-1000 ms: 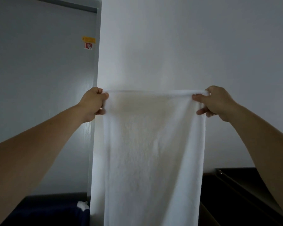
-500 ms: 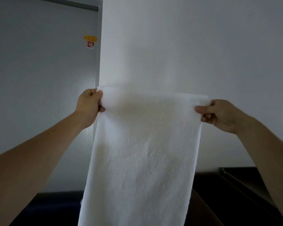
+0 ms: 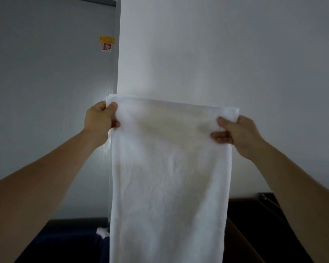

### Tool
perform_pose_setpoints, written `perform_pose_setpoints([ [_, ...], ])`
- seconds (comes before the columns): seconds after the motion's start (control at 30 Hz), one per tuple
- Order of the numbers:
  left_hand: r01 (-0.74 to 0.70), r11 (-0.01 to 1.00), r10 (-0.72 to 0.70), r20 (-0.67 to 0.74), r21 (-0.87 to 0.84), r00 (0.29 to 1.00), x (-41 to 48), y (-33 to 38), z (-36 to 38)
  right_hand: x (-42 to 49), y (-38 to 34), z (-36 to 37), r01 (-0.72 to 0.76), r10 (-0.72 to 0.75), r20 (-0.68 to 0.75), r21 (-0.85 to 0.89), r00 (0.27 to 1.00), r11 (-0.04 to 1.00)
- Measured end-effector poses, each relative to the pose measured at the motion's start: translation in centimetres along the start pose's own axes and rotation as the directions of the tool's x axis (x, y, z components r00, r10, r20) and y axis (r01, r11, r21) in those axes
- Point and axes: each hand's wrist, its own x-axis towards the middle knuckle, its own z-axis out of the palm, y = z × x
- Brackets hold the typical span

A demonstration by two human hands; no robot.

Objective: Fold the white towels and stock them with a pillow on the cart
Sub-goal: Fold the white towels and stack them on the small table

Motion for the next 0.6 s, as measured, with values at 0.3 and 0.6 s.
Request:
perform_pose_setpoints([
  [0.3, 0.167, 0.986, -0.169, 0.153, 0.030, 0.974, -0.3, -2.0, -0.6, 0.3, 2.3, -0.9, -0.059, 0.059, -0.043, -0.005, 0.997, 0.998],
  [0.6, 0.178, 0.975, -0.184, 0.032, 0.134, 0.982, 1.6, -4.7, 4.1, 4.3, 5.7, -0.8, -0.059, 0.059, -0.093, 0.003, 0.994, 0.998],
])
